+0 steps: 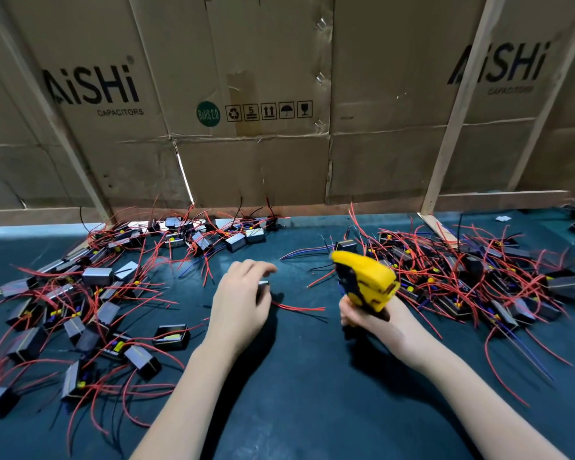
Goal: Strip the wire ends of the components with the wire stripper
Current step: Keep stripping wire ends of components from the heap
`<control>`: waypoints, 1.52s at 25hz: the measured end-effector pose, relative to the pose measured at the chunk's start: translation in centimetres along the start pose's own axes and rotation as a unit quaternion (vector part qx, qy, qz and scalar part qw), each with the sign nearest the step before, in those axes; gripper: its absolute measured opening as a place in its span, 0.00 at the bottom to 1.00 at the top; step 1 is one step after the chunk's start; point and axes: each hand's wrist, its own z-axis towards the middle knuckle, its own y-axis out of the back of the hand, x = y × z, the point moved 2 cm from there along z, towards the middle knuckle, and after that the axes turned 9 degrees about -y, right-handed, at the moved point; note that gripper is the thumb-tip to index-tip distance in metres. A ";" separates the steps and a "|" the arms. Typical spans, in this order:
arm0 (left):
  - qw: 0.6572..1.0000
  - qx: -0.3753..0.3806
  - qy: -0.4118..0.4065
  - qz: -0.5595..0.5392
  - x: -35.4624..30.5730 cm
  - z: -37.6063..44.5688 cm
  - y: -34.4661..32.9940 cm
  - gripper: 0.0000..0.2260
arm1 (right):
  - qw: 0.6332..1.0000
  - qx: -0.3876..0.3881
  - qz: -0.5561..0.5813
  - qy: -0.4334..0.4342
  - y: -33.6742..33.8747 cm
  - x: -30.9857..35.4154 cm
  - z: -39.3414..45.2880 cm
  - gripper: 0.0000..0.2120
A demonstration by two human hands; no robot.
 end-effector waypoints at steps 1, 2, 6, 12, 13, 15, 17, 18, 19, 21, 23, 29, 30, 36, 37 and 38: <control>0.999 0.016 0.025 0.015 0.4 0.0 -0.1 0.13 | 1.000 -0.018 0.022 -0.010 0.3 -0.1 0.1 0.32; 0.998 0.037 0.040 0.031 0.8 -0.1 -0.2 0.14 | 0.998 -0.040 0.046 -0.020 0.8 -0.2 0.2 0.32; 0.998 0.021 0.061 0.002 1.1 -0.1 0.0 0.09 | 0.986 -0.164 0.012 -0.042 2.7 -0.7 0.6 0.25; 0.961 -0.011 0.239 -0.135 -0.2 -0.5 -0.1 0.05 | 0.977 -0.198 0.008 -0.076 3.4 -1.1 0.8 0.25; 0.968 -0.003 0.242 -0.064 -0.1 -0.6 0.2 0.06 | 0.977 -0.197 0.025 -0.083 3.6 -1.2 0.8 0.28; 0.978 -0.009 0.209 0.013 0.2 -0.5 1.6 0.09 | 0.980 -0.175 0.019 -0.088 3.8 -1.2 0.7 0.27; 0.993 0.019 0.104 -0.051 0.4 0.0 2.6 0.10 | 0.986 -0.137 -0.033 -0.087 3.8 -1.2 0.5 0.22; 0.993 0.049 0.043 -0.095 0.3 0.1 2.9 0.11 | 0.987 -0.125 -0.059 -0.084 3.6 -1.2 0.5 0.18; 0.988 0.084 -0.001 -0.133 0.0 0.1 3.1 0.12 | 0.986 -0.121 -0.082 -0.079 3.4 -1.3 0.5 0.17; 0.974 0.142 -0.036 -0.172 0.0 -0.1 2.9 0.12 | 0.982 -0.125 -0.124 -0.067 3.0 -1.3 0.6 0.18; 0.971 0.157 -0.034 -0.179 0.1 -0.2 2.2 0.09 | 0.980 -0.132 -0.136 -0.058 2.7 -1.1 0.5 0.21; 0.983 0.070 -0.015 -0.167 -1.3 -0.4 0.9 0.13 | 0.937 -0.250 -0.240 -0.045 3.9 -1.6 0.4 0.20; 0.977 0.072 -0.019 -0.201 -1.4 -0.4 0.9 0.14 | 0.930 -0.258 -0.257 -0.046 4.0 -1.6 0.5 0.20; 0.951 0.057 0.021 -0.304 -1.6 -0.1 1.0 0.05 | 0.933 -0.264 -0.245 0.002 3.9 -1.7 0.9 0.21; 0.951 0.049 0.027 -0.305 -1.7 -0.2 0.9 0.05 | 0.935 -0.271 -0.229 0.015 4.0 -1.6 0.8 0.20; 0.949 0.053 0.030 -0.310 -1.8 -0.2 0.8 0.06 | 0.934 -0.285 -0.216 0.024 4.2 -1.4 0.8 0.20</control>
